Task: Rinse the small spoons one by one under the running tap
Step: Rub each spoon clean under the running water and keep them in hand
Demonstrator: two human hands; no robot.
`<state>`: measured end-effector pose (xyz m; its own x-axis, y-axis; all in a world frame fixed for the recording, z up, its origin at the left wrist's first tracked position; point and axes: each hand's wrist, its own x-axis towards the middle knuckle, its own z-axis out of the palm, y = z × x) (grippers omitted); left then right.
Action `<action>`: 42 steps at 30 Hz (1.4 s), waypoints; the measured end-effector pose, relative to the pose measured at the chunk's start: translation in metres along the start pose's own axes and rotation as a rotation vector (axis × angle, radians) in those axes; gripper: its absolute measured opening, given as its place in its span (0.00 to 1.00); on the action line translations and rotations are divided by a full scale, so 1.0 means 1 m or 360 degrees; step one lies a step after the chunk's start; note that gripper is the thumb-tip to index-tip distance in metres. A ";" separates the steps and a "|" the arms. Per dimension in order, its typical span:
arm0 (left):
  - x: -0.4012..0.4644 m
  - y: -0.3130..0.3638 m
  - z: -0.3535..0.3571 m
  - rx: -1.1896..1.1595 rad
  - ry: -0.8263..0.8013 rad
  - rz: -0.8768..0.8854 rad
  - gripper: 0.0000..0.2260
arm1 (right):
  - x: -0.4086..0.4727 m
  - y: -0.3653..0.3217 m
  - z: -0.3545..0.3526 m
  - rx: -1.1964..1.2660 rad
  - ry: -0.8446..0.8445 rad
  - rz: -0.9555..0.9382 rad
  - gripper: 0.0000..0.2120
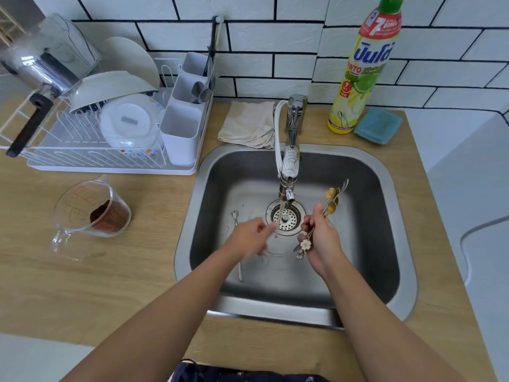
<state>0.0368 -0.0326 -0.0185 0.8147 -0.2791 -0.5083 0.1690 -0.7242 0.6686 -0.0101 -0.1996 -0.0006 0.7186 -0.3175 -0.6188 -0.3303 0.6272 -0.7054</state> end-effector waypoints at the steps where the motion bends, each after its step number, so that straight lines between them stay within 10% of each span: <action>1: 0.010 -0.011 -0.005 0.0246 0.0163 -0.0070 0.16 | 0.001 0.000 -0.002 0.0042 0.0000 0.0022 0.20; 6: 0.032 -0.050 -0.003 0.0680 0.0267 -0.0422 0.21 | 0.000 0.001 -0.003 0.0247 -0.0097 0.0075 0.19; 17: 0.029 -0.048 0.012 0.0897 0.0042 -0.0112 0.09 | 0.001 0.004 -0.004 0.0048 -0.0071 0.0026 0.19; 28: -0.012 0.001 0.011 -0.0171 -0.0062 -0.0004 0.03 | 0.008 0.026 0.004 -0.0409 0.0115 -0.0004 0.13; 42: -0.028 0.020 0.016 -0.0022 0.0049 0.0143 0.07 | 0.015 0.033 0.016 -0.0621 0.0129 -0.0297 0.08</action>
<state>0.0092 -0.0493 0.0007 0.8435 -0.3228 -0.4293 0.1020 -0.6885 0.7181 -0.0002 -0.1728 -0.0276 0.7427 -0.4642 -0.4827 -0.4170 0.2435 -0.8757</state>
